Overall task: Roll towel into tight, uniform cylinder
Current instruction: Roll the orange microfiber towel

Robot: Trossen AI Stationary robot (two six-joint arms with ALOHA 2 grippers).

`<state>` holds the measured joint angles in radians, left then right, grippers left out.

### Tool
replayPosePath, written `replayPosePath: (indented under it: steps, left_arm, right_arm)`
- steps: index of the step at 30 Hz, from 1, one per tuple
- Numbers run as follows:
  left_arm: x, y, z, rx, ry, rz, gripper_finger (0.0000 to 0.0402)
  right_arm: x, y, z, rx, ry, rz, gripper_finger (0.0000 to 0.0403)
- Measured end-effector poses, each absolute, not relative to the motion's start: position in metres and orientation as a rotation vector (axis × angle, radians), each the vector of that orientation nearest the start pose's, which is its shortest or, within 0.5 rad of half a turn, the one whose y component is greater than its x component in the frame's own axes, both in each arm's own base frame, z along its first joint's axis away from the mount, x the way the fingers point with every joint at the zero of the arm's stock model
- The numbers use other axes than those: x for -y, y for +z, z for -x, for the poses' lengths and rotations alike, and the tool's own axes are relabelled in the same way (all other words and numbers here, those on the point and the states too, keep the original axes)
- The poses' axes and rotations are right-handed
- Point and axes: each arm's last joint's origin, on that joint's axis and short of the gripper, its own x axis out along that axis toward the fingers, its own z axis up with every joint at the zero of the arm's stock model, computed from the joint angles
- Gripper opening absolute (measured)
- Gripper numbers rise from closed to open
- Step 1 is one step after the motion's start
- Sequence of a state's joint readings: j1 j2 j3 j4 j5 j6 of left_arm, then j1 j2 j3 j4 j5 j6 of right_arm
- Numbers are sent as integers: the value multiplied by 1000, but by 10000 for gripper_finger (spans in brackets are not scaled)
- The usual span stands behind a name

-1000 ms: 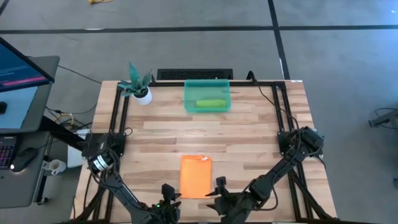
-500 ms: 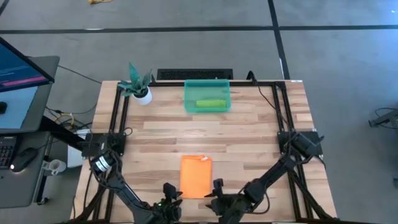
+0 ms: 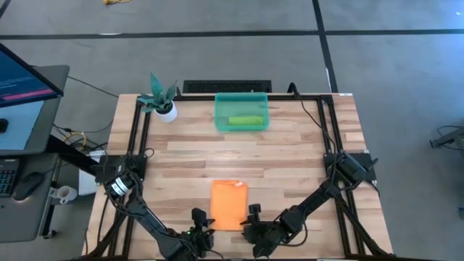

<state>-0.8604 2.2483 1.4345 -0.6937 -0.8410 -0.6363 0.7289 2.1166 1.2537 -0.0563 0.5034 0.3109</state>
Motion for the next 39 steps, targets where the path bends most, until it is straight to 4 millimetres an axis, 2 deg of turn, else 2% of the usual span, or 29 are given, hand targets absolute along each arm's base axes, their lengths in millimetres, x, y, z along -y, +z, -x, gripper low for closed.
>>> replayPosePath:
  steps: [5, 8, 12, 17, 21, 24, 28, 29, 34, 39]
  left_arm:
    - [288, 84, -281, -917, 289, -528, 181]
    - [289, 84, -281, -919, 285, -516, 166]
    - [289, 84, -282, -927, 287, -467, 125]
    - [291, 83, -283, -922, 273, -432, 57]
    - [292, 83, -284, -913, 270, -406, 10]
    - [293, 82, -284, -912, 283, -368, 9]
    - [294, 85, -286, -929, 289, -304, 9]
    - [295, 86, -287, -937, 289, -286, 7]
    - [302, 107, -293, -1015, 267, -157, 4]
    - [317, 138, -294, -1094, 98, 53, 4]
  right_arm:
    - [-263, 106, -322, -803, 65, 214, 182]
    - [-257, 104, -324, -836, 36, 183, 180]
    - [-251, 105, -326, -877, 2, 82, 180]
    - [-247, 105, -328, -895, -4, 41, 175]
    - [-246, 104, -329, -907, -23, -12, 145]
    - [-247, 104, -328, -920, -8, -20, 99]
    - [-254, 105, -325, -918, 32, -50, 23]
    - [-258, 105, -323, -911, 49, -59, 15]
    - [-276, 107, -319, -888, 174, -177, 23]
    - [-297, 118, -315, -867, 248, -260, 8]
